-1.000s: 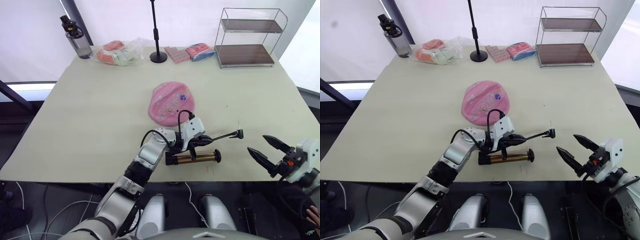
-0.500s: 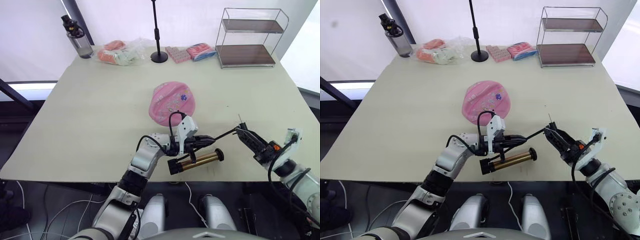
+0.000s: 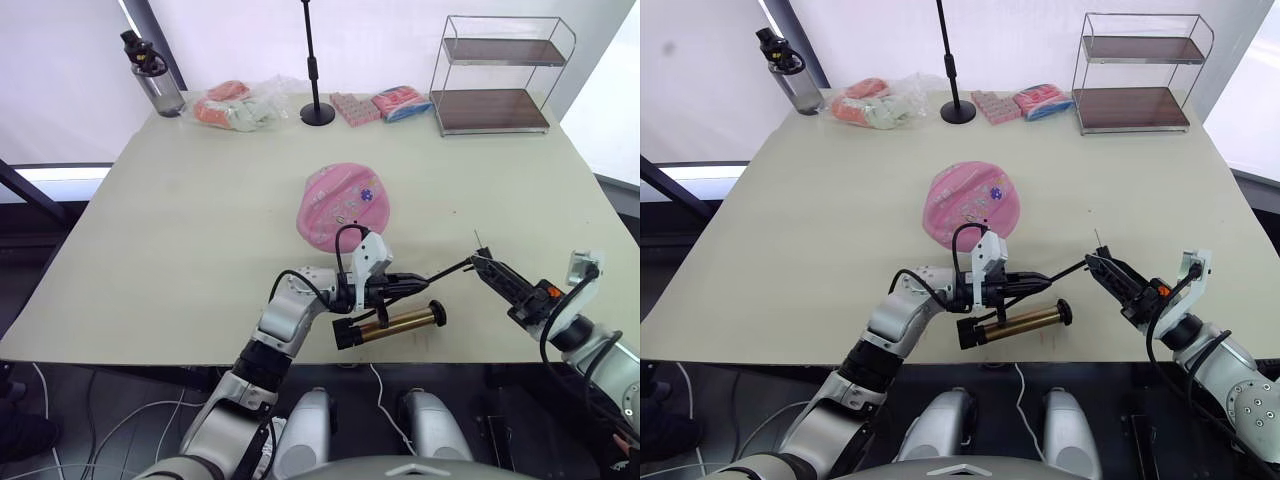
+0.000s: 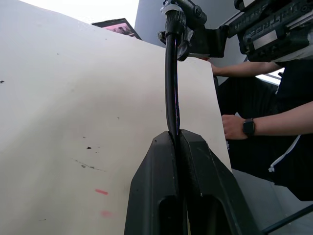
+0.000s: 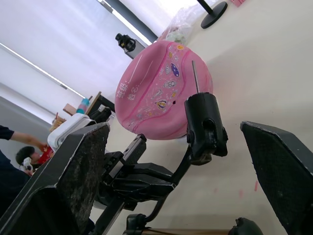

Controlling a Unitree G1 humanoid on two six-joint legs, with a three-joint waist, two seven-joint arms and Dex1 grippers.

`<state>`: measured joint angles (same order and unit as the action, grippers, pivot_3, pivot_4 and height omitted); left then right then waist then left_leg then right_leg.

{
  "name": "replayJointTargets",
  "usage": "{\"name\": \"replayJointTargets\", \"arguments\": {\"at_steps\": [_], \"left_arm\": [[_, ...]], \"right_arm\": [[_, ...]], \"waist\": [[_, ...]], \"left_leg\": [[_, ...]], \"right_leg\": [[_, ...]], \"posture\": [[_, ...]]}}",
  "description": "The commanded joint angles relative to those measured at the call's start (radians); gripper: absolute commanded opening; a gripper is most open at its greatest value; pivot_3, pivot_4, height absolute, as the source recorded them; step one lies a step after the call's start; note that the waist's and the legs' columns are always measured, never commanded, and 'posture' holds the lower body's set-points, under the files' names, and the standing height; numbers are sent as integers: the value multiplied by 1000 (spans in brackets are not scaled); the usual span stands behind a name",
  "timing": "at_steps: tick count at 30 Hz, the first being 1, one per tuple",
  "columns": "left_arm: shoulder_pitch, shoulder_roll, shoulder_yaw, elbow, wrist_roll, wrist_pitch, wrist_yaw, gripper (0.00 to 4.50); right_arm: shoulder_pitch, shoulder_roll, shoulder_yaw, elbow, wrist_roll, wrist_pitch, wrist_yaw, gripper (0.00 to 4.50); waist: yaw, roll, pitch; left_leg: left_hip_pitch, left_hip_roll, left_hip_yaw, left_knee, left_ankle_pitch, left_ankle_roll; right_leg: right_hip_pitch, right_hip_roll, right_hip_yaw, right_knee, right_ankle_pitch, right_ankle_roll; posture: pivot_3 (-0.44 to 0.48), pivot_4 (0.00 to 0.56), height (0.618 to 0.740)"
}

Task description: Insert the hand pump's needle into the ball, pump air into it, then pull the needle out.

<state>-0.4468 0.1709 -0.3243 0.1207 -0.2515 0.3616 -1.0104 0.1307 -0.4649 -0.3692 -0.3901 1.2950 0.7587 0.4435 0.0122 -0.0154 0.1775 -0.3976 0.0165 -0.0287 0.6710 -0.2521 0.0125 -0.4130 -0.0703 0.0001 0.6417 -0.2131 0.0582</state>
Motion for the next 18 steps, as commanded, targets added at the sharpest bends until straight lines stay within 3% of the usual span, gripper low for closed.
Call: {"name": "replayJointTargets", "arguments": {"at_steps": [1,6,9,12,13,14,15,16,18], "left_arm": [[-2,-1,-5,-39,-20,-8,-15,52],[1,2,-6,-41,-19,-5,-18,52],[0,4,-6,-41,-18,-4,-18,0],[-1,5,-5,-39,-18,-5,-17,0],[-1,4,-6,-39,-18,-6,-16,0],[-2,3,-5,-36,-18,-6,-16,0],[-3,3,-5,-35,-18,-7,-16,0],[-4,2,-5,-34,-18,-7,-16,0],[-4,1,-5,-34,-18,-8,-15,0]], "right_arm": [[-9,-6,-18,-38,12,-15,1,4500],[-19,-5,-20,-36,15,-17,-10,4500],[-22,-8,-19,-37,15,-15,-14,3696],[-24,-13,-19,-38,5,-14,-17,2110],[-22,-15,-19,-38,0,-15,-16,1790],[-23,-15,-18,-36,-2,-14,-17,1139],[-23,-15,-18,-35,-4,-15,-17,954],[-22,-15,-18,-34,-6,-15,-16,358],[-18,-16,-16,-36,-12,-15,-13,330]], "waist": [[0,0,0],[0,0,0],[0,0,0],[0,0,0],[0,0,0],[0,0,0],[0,0,0],[0,0,0],[0,0,0]], "left_leg": [[0,0,0,0,0,0],[0,0,0,0,0,0],[0,0,0,0,0,0],[0,0,0,0,0,0],[0,0,0,0,0,0],[0,0,0,0,0,0],[0,0,0,0,0,0],[0,0,0,0,0,0],[0,0,0,0,0,0]], "right_leg": [[0,0,0,0,0,0],[0,0,0,0,0,0],[0,0,0,0,0,0],[0,0,0,0,0,0],[0,0,0,0,0,0],[0,0,0,0,0,0],[0,0,0,0,0,0],[0,0,0,0,0,0],[0,0,0,0,0,0]], "posture": [[0,150,731],[0,150,731],[0,150,731],[0,150,731],[0,150,731],[0,150,731],[0,150,731],[0,150,731],[0,150,731]]}}
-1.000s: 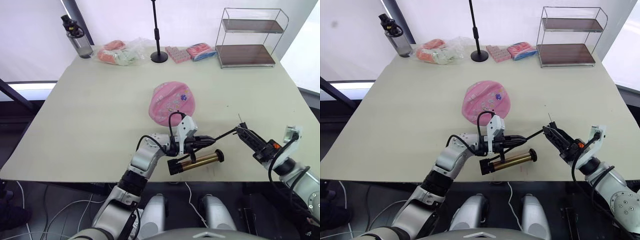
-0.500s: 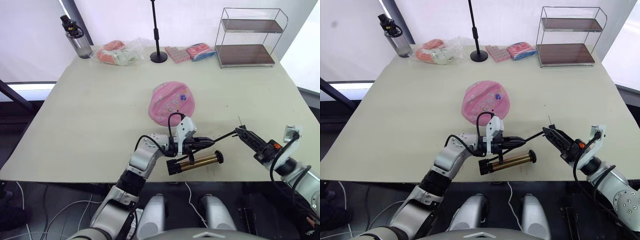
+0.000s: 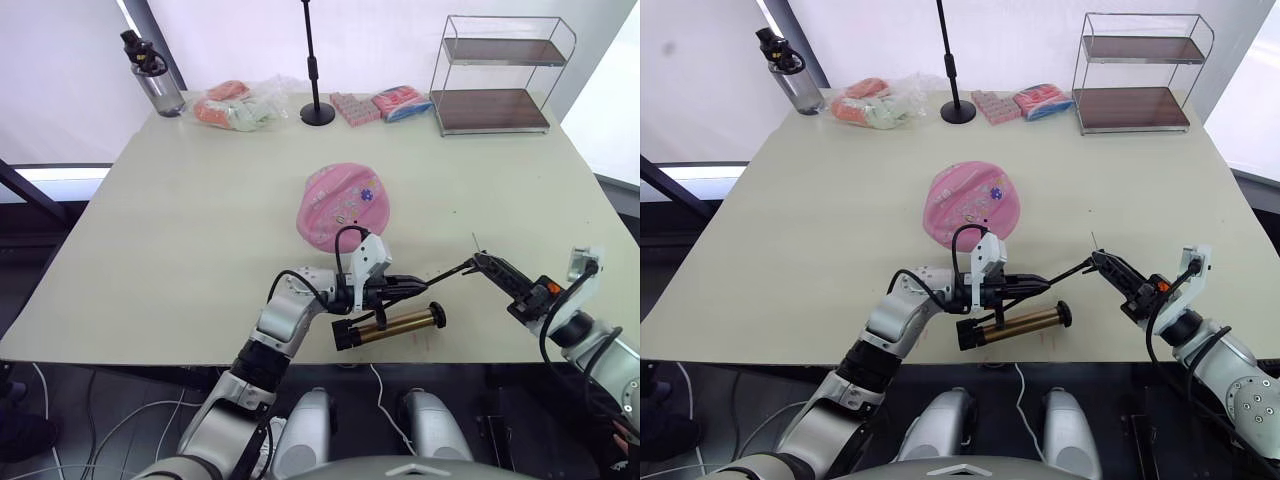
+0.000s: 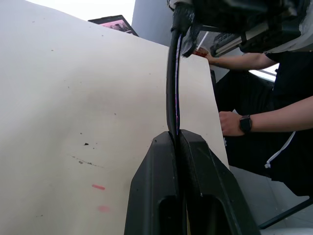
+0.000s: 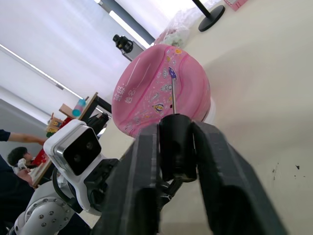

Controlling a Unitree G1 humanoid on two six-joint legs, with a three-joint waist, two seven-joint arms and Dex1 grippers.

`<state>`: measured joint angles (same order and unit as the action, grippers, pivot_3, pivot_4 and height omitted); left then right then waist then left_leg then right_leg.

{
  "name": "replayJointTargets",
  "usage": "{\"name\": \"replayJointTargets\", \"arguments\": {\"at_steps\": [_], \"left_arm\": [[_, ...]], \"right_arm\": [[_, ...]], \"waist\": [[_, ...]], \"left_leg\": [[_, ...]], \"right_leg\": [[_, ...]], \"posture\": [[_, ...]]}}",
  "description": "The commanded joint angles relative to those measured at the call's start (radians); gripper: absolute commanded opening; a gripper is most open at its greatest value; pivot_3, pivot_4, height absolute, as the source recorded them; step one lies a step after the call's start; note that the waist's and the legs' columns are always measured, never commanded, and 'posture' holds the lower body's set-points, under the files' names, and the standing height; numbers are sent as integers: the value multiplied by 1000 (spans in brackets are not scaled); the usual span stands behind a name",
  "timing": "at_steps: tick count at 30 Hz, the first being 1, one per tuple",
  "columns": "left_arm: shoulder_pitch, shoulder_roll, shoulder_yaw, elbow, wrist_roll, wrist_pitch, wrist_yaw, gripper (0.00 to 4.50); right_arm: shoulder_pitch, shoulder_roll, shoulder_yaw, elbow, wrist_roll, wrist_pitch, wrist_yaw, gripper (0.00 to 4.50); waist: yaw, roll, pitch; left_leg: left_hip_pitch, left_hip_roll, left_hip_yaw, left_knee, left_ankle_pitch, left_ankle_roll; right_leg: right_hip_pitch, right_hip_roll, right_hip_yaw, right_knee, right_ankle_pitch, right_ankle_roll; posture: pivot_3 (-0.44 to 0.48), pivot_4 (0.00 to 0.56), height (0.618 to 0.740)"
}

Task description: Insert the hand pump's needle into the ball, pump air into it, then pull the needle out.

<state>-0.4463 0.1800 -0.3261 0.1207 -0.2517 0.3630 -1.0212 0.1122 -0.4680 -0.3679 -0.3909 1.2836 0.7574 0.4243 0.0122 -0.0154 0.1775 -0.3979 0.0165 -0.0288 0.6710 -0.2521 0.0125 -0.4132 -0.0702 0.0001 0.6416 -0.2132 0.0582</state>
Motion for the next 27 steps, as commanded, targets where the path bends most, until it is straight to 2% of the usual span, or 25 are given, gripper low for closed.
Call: {"name": "replayJointTargets", "arguments": {"at_steps": [1,12,13,14,15,16,17,20,21,22,23,27], "left_arm": [[-5,-8,-3,-32,-17,-10,-5,0],[-2,-2,2,-41,-28,4,-9,0],[-2,-2,5,-42,-26,-2,-3,740],[-1,-1,9,-44,-25,-5,2,1053],[0,6,12,-53,-21,-9,6,1610],[1,14,15,-62,-17,-13,10,1806],[2,19,16,-68,-15,-15,12,2316],[7,46,39,-127,-28,-10,26,3352],[10,56,49,-151,-35,-8,32,3971],[13,65,65,-178,-43,-5,42,4337],[17,73,78,-202,-51,1,51,4460],[36,98,144,-285,-78,21,110,4460]], "right_arm": [[1,-12,-16,-34,-4,-14,7,330],[-29,2,-13,-21,-78,-43,-19,330],[-33,0,-13,-23,-80,-41,-19,330],[-35,-4,-12,-26,-82,-39,-16,330],[-39,-16,-9,-32,-99,-39,-13,330],[-43,-25,-9,-35,-106,-37,-13,330],[-46,-30,-8,-36,-112,-35,-12,330],[-72,-56,-2,-37,-149,-43,-2,330],[-81,-68,5,-39,-170,-47,6,330],[-91,-79,15,-42,-198,-53,14,330],[-99,-82,21,-43,-218,-59,18,330],[-127,-116,48,-44,-277,-60,53,330]], "waist": [[0,0,0],[0,0,0],[0,0,0],[0,0,0],[0,0,0],[0,0,0],[-1,0,0],[-1,0,0],[-1,0,0],[-2,0,0],[-2,0,0],[-1,0,0]], "left_leg": [[0,0,0,0,0,0],[0,0,0,0,0,0],[0,0,0,0,0,0],[0,0,0,0,0,0],[0,0,0,0,0,0],[0,0,0,0,0,0],[0,0,0,0,0,0],[-1,0,0,0,0,0],[-1,0,0,0,0,0],[-1,0,0,0,0,0],[-1,0,0,0,0,0],[-1,0,0,-1,0,0]], "right_leg": [[0,0,0,0,0,0],[0,0,0,0,0,0],[0,0,0,0,0,0],[0,0,0,0,0,0],[0,0,0,0,0,0],[0,0,0,0,0,0],[0,0,0,0,0,0],[-1,0,0,0,0,0],[-1,0,0,0,0,0],[-1,0,0,0,0,0],[-1,0,0,0,0,0],[-1,0,0,0,0,0]], "posture": [[0,150,731],[0,150,731],[0,150,731],[0,150,731],[0,150,731],[0,150,731],[0,150,731],[0,150,731],[0,150,731],[0,150,731],[0,150,731],[0,150,731]]}}
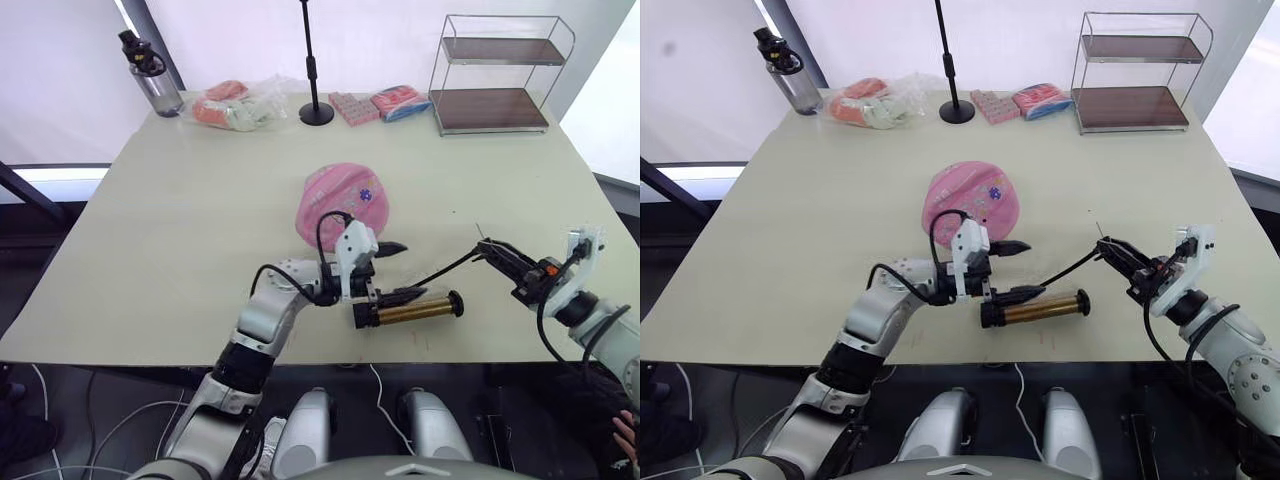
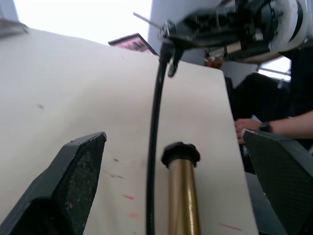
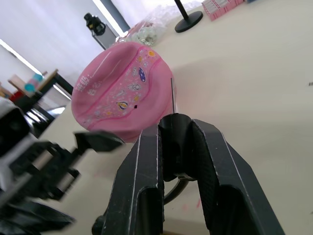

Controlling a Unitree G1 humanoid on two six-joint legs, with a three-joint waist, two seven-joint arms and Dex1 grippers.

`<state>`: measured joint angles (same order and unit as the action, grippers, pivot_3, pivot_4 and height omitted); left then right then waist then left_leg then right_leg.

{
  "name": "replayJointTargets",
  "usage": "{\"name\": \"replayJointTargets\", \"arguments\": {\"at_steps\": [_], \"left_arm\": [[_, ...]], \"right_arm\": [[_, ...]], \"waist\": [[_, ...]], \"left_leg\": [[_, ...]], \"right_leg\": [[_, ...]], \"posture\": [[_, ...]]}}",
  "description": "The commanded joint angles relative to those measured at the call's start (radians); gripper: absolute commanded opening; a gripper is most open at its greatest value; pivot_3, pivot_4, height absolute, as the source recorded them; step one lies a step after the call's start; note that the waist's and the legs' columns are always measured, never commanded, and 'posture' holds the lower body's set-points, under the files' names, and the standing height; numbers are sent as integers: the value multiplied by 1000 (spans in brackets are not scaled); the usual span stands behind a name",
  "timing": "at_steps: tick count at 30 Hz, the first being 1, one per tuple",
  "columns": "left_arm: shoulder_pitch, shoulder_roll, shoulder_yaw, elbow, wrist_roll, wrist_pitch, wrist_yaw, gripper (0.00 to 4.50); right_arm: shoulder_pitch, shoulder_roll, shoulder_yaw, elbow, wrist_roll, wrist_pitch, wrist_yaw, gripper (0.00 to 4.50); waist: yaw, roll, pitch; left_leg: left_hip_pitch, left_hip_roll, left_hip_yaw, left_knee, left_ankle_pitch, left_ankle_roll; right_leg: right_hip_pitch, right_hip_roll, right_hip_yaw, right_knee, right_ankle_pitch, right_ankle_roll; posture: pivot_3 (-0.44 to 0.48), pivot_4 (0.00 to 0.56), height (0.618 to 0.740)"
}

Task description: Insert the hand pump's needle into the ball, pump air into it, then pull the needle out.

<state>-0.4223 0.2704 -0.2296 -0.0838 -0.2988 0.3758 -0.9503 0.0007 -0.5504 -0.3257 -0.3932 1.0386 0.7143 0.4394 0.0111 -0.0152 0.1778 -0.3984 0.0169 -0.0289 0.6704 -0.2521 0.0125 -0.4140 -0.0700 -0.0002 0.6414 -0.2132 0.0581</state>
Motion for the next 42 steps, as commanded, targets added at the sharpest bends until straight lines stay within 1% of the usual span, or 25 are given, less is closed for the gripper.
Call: {"name": "replayJointTargets", "arguments": {"at_steps": [1,7,10,14,18,24,27,31,41,42], "left_arm": [[16,13,68,-97,-35,12,60,4460],[17,61,271,-177,-33,5,248,4460],[8,84,319,-180,-24,33,319,4460],[8,119,352,-159,-11,65,384,4460],[17,145,362,-146,12,95,440,4460],[33,168,345,-144,-5,182,461,4460],[24,156,340,-137,-20,213,463,4460],[-11,152,315,-86,-7,233,460,4460],[-65,149,271,29,15,201,438,4460],[-71,147,268,41,15,188,434,3970]], "right_arm": [[-18,-46,12,-41,-41,-12,53,330],[-88,-166,48,-1,-58,57,158,330],[-124,-210,77,23,-90,67,210,330],[-163,-233,107,47,-133,47,287,330],[-184,-258,157,62,-247,-50,386,330],[-198,-236,210,81,-418,-264,470,330],[-210,-205,218,73,-436,-300,473,330],[-244,-168,219,73,-459,-339,473,330],[-250,-160,216,35,-468,-326,462,330],[-247,-159,217,27,-468,-324,458,330]], "waist": [[0,0,0],[-5,0,2],[-3,0,2],[0,0,2],[0,-1,2],[0,-1,2],[0,-1,2],[0,-1,2],[0,-1,3],[0,-1,3]], "left_leg": [[0,0,0,0,0,0],[-1,0,1,0,0,0],[0,0,0,0,0,0],[-1,0,0,0,0,0],[-1,0,0,0,0,0],[-1,0,0,0,0,0],[-1,0,0,0,0,0],[-1,0,0,0,0,0],[-1,0,0,0,0,0],[-1,0,0,0,0,0]], "right_leg": [[0,0,0,0,0,0],[-1,0,0,0,0,0],[0,0,0,0,0,0],[0,0,0,-1,1,2],[0,0,0,-1,2,4],[0,0,0,-1,2,4],[-1,0,0,-1,2,4],[-1,0,0,-1,2,4],[-1,0,-1,-1,4,1],[-1,0,-1,-1,5,1]], "posture": [[0,150,731],[0,150,731],[0,150,731],[0,150,731],[0,150,731],[0,150,731],[0,150,731],[0,150,731],[0,150,731],[0,150,731]]}}
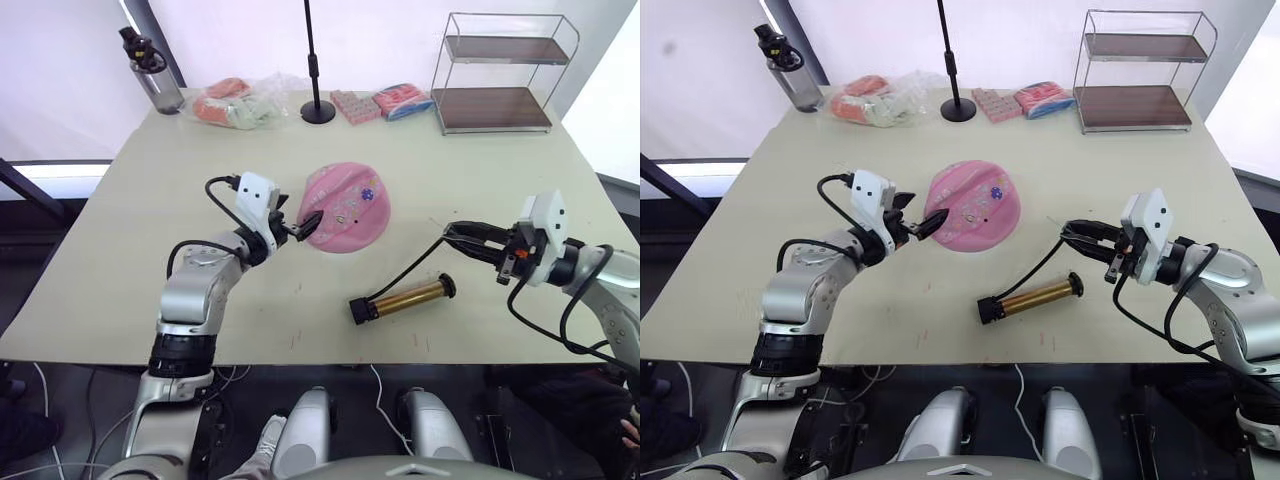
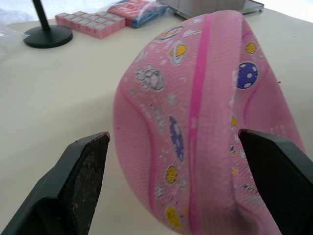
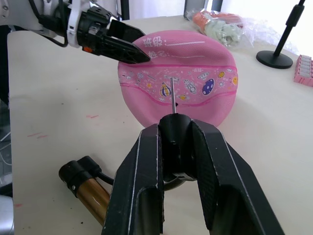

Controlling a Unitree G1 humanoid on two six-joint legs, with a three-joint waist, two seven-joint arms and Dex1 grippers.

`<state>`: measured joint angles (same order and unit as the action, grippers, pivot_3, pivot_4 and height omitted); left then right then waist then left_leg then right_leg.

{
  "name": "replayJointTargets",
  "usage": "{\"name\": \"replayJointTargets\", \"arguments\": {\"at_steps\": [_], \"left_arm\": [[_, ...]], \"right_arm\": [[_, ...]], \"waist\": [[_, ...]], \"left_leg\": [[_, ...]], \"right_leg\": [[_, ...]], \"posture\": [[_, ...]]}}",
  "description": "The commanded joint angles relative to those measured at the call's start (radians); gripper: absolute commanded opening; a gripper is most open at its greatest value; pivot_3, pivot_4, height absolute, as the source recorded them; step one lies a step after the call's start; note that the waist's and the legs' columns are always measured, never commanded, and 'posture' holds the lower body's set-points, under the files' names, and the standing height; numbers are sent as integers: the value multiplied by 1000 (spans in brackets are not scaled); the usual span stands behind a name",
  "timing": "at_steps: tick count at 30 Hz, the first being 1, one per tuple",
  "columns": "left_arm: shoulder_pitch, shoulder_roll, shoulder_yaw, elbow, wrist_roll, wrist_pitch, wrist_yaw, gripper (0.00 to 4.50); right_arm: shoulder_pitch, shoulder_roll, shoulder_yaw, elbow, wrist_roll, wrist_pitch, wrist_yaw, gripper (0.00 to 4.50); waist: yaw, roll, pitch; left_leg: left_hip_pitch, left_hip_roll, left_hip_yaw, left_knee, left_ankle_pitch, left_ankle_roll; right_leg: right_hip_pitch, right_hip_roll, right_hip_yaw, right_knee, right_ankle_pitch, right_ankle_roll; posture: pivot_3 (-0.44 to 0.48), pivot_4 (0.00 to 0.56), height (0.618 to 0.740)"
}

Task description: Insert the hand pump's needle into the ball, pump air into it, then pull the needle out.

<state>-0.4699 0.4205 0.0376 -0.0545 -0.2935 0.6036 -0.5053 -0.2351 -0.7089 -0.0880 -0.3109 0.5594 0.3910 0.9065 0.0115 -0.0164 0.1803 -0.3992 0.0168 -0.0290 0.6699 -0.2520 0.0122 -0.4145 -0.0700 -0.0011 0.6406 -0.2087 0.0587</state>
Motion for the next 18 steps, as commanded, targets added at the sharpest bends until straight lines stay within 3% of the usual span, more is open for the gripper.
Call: {"name": "replayJointTargets", "arguments": {"at_steps": [1,9,18], "left_arm": [[-28,-6,-3,24,10,-58,-16,3794],[-37,-23,-6,66,10,-113,-45,53],[-27,-36,2,85,10,-137,-49,14]], "right_arm": [[-10,2,-21,-62,12,4,-14,330],[-33,7,12,-90,-2,104,-86,330],[-184,0,126,-94,-7,390,-187,330]], "waist": [[0,0,0],[-1,0,0],[-1,0,0]], "left_leg": [[0,0,0,0,0,0],[0,0,0,0,0,0],[0,0,0,0,0,0]], "right_leg": [[0,0,0,0,0,0],[0,0,0,0,0,0],[0,0,0,0,0,-1]], "posture": [[0,150,731],[0,150,731],[0,150,731]]}}
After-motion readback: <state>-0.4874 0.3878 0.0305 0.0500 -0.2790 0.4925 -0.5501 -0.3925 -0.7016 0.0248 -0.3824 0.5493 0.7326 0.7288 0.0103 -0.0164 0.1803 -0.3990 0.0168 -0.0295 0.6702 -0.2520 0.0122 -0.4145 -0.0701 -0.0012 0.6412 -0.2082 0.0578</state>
